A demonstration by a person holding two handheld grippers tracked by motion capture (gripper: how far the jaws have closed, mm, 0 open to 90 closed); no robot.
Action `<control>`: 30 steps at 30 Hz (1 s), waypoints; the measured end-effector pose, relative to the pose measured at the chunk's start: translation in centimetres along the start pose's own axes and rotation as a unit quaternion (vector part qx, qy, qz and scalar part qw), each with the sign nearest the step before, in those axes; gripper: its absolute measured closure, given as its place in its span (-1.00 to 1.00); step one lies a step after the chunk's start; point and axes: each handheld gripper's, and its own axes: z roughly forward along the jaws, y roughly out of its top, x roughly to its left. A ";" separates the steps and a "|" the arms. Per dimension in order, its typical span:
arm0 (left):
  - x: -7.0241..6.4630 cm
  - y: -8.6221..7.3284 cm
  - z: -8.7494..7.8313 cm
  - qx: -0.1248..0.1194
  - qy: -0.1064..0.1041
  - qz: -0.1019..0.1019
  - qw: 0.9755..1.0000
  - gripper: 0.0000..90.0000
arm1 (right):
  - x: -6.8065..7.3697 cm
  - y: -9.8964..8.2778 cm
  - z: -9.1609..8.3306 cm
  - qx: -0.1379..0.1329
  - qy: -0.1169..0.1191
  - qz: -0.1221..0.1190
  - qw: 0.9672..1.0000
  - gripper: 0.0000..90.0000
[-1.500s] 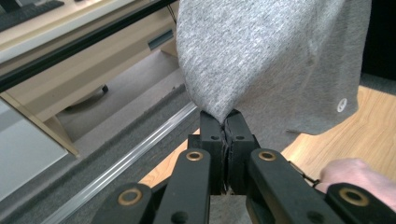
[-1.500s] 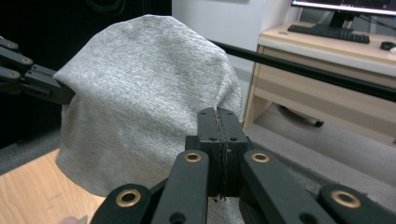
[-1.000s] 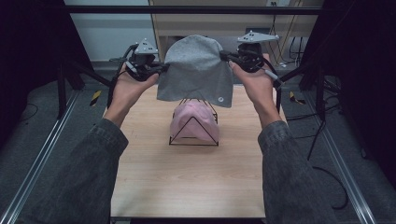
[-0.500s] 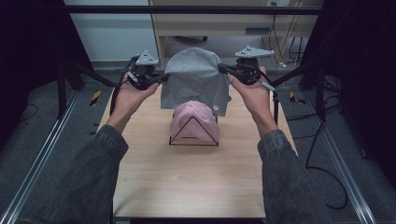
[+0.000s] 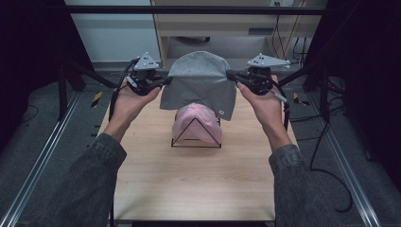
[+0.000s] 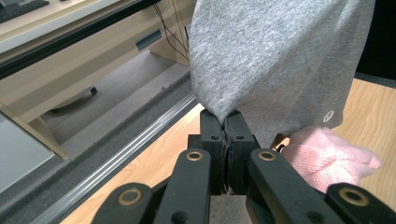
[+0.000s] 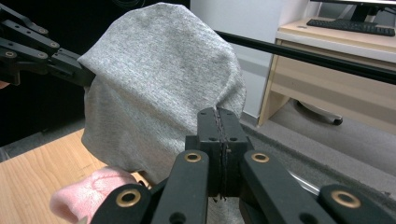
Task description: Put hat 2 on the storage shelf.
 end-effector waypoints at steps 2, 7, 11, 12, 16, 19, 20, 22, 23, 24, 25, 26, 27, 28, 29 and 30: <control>0.0 -0.1 -0.1 0.001 0.001 0.002 1.000 0.96 | 0.1 0.1 -0.1 0.000 0.001 0.000 1.000 1.00; 0.2 -1.4 0.9 0.030 0.008 0.010 0.999 0.96 | 0.3 -0.8 1.0 0.016 0.003 -0.002 1.000 1.00; 0.3 -2.2 1.7 0.035 0.007 0.005 0.999 0.96 | 0.1 -1.6 2.1 0.026 0.003 0.001 1.000 1.00; 0.4 -2.4 1.8 0.038 0.007 0.005 0.999 0.96 | 0.1 -1.7 2.3 0.028 0.003 0.003 1.000 1.00; 0.5 -3.0 2.2 0.042 0.006 0.001 0.999 0.96 | -0.1 -2.2 2.8 0.037 0.003 0.004 0.999 1.00; 0.5 -3.5 2.5 0.043 0.006 -0.003 0.999 0.96 | 0.0 -2.8 3.1 0.041 0.006 0.003 0.999 1.00; 0.5 -3.7 2.6 0.045 0.007 -0.002 0.999 0.96 | 0.0 -3.0 3.1 0.041 0.007 0.005 0.999 1.00; 0.6 -4.0 2.8 0.053 0.005 0.000 0.999 0.96 | 0.1 -3.4 3.3 0.045 0.009 0.005 0.999 1.00; 0.5 -4.2 2.9 0.054 0.005 -0.002 0.999 0.96 | 0.2 -3.5 3.3 0.047 0.009 0.004 0.999 1.00; 0.5 -4.4 3.1 0.055 0.004 -0.003 0.998 0.96 | 0.1 -3.8 3.4 0.049 0.008 0.005 0.999 1.00; 0.4 -4.5 3.1 0.057 0.004 0.000 0.998 0.96 | 0.2 -4.0 3.5 0.050 0.009 0.006 0.999 1.00; 0.4 -4.7 3.2 0.059 0.004 0.000 0.998 0.96 | 0.2 -4.1 3.6 0.052 0.009 0.007 0.999 1.00; 0.4 -4.8 3.3 0.059 0.003 -0.002 0.998 0.96 | 0.2 -4.3 3.7 0.053 0.010 0.008 0.999 1.00; 0.3 -5.0 3.4 0.061 0.003 -0.003 0.998 0.96 | 0.2 -4.5 3.8 0.055 0.010 0.009 0.998 1.00; 0.3 -5.2 3.5 0.062 0.002 -0.005 0.998 0.96 | 0.3 -4.7 3.9 0.057 0.010 0.010 0.998 1.00; 0.3 -5.3 3.6 0.064 0.001 -0.007 0.998 0.96 | 0.3 -4.9 4.0 0.059 0.011 0.009 0.998 1.00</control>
